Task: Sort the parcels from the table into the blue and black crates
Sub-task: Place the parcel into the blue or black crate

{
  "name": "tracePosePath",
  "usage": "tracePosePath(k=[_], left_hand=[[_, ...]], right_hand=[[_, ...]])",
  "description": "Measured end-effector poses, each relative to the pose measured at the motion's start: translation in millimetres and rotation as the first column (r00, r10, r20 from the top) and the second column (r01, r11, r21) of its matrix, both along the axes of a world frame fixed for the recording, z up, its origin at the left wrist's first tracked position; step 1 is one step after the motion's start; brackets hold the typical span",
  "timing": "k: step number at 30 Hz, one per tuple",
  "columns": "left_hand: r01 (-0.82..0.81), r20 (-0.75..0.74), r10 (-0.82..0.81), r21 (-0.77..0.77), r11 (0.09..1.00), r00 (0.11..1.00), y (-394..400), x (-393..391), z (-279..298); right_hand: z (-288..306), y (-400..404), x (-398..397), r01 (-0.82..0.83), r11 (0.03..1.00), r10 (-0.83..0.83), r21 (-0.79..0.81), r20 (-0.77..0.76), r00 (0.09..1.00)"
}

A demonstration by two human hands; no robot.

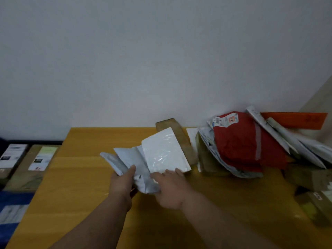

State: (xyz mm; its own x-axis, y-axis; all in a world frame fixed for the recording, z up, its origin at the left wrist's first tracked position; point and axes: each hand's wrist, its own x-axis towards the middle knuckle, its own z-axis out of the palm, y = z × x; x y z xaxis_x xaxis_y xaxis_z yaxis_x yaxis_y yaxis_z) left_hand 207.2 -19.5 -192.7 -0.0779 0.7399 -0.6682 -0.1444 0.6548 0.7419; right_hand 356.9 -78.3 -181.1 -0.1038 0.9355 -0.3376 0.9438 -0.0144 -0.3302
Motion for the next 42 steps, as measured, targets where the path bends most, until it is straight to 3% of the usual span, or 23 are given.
tracePosePath(k=[3,6,8,10,11,13,15,17,19,21,28,31,34,37,40,42], left_hand=[[0.106,-0.214,-0.093,0.047,0.993,0.972,1,-27,-12],[0.183,-0.355,-0.156,0.043,0.982,0.922,0,-44,-16],[0.209,-0.375,-0.179,0.041,0.977,0.91,0,-51,-20],[0.24,-0.394,-0.211,0.025,0.971,0.894,1,-56,-24],[0.267,-0.437,-0.243,-0.007,0.964,0.866,3,-59,-26],[0.347,-0.597,-0.346,-0.119,0.93,0.724,6,-64,-27],[0.423,-0.663,-0.436,-0.194,0.885,0.608,7,-67,-27],[0.493,-0.604,-0.504,-0.202,0.846,0.617,8,-68,-28],[0.513,-0.485,-0.527,-0.176,0.84,0.697,6,-66,-29],[0.53,-0.412,-0.537,-0.143,0.836,0.736,3,-62,-29],[0.512,-0.175,-0.51,-0.039,0.858,0.842,10,-42,-16],[0.46,0.016,-0.46,-0.029,0.887,0.888,14,-34,-10],[0.335,0.05,-0.335,-0.009,0.942,0.941,17,-33,-9],[0.231,0.109,-0.232,0.018,0.973,0.967,19,-42,-9],[0.181,0.193,-0.179,0.011,0.983,0.965,18,-49,-8],[0.169,0.216,-0.164,-0.007,0.986,0.963,16,-52,-6]], right_hand=[[6,-2,-10,0.13,0.991,-0.128,0.008,-0.12,0.984],[7,2,-10,0.349,0.909,-0.336,0.23,-0.094,0.937],[5,7,-5,0.525,0.807,-0.527,0.271,-0.071,0.847],[0,10,0,0.654,0.734,-0.657,0.181,-0.052,0.752],[-4,11,1,0.684,0.718,-0.686,0.125,-0.038,0.727],[-14,10,0,0.714,0.698,-0.714,0.058,-0.028,0.7],[-25,9,-3,0.755,0.656,-0.752,0.01,-0.081,0.654],[-33,10,-5,0.806,0.589,-0.802,-0.065,-0.173,0.572],[-38,11,-5,0.829,0.541,-0.831,-0.141,-0.245,0.5],[-38,14,-4,0.819,0.54,-0.832,-0.194,-0.269,0.485],[-20,25,-30,0.562,0.801,-0.589,-0.206,-0.437,0.679],[-4,30,-50,0.377,0.866,-0.499,-0.328,-0.539,0.679],[-2,31,-59,0.279,0.865,-0.491,-0.418,-0.585,0.645],[-10,34,-56,0.454,0.816,-0.571,-0.357,-0.616,0.543],[-20,38,-42,0.664,0.704,-0.671,-0.253,-0.544,0.504],[-24,37,-35,0.702,0.654,-0.716,-0.281,-0.53,0.455]])
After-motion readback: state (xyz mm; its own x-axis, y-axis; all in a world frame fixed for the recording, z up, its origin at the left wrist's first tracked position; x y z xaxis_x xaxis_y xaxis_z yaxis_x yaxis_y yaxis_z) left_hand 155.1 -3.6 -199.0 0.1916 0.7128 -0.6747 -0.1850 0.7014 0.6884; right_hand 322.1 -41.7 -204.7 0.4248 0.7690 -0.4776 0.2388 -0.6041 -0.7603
